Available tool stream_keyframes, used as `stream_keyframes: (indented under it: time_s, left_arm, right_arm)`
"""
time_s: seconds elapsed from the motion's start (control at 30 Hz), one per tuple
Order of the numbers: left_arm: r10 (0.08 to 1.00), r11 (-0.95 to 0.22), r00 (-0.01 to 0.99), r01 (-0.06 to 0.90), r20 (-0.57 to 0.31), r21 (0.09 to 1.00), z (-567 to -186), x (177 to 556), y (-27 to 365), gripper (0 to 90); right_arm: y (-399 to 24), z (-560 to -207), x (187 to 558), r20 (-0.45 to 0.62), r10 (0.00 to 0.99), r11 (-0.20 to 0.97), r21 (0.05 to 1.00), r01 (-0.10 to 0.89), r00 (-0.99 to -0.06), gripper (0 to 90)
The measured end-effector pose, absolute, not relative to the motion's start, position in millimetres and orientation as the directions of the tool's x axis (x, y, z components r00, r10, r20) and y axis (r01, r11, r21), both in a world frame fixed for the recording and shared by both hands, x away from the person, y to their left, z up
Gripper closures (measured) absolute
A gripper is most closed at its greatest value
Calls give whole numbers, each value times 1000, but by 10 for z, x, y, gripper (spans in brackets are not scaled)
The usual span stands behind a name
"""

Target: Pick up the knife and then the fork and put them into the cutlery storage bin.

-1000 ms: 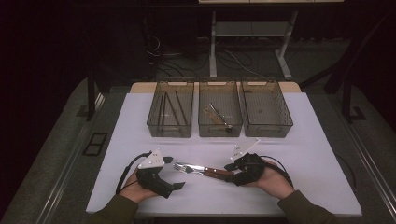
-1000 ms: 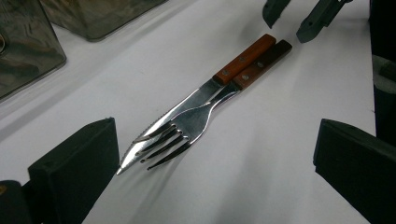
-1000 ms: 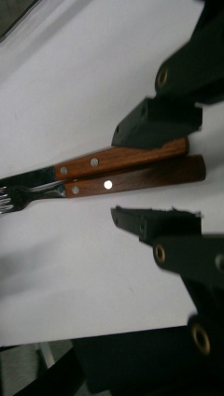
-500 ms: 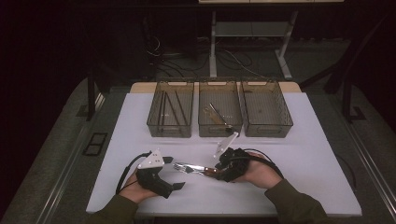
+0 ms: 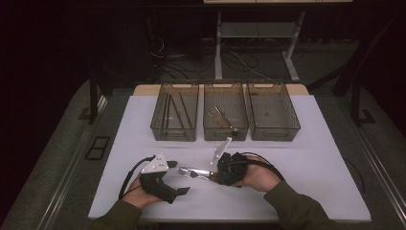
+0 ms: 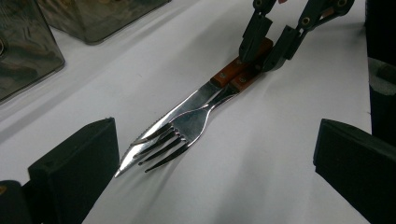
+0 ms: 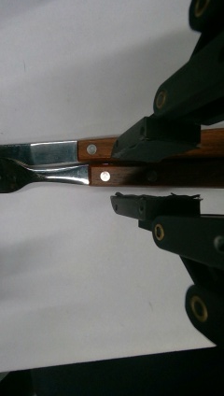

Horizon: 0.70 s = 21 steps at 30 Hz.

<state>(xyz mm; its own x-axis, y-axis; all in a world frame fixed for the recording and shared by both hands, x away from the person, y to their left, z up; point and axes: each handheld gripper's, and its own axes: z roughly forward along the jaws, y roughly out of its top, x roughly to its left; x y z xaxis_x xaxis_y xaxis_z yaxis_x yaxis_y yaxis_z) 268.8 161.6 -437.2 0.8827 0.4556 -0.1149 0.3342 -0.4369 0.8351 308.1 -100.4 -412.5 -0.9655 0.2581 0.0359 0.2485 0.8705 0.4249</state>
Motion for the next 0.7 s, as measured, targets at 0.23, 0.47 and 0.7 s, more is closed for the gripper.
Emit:
stream_keyframes:
  time_s: [0.23, 0.47, 0.7]
  left_arm:
    - [455, -437, 883, 334, -116, 835, -4372, 2688, 1616, 0]
    - [456, -435, 882, 337, -118, 835, -4372, 2685, 1614, 0]
    - [453, -438, 884, 333, -115, 835, -4372, 2688, 1614, 0]
  right_arm:
    - [-948, -4157, 3087, 23, 248, 883, 407, 235, -969, 733]
    - [-870, -4195, 3079, 5, 220, 908, 363, 207, -975, 736]
    - [-790, -4205, 3102, 3, 189, 930, 322, 180, -982, 745]
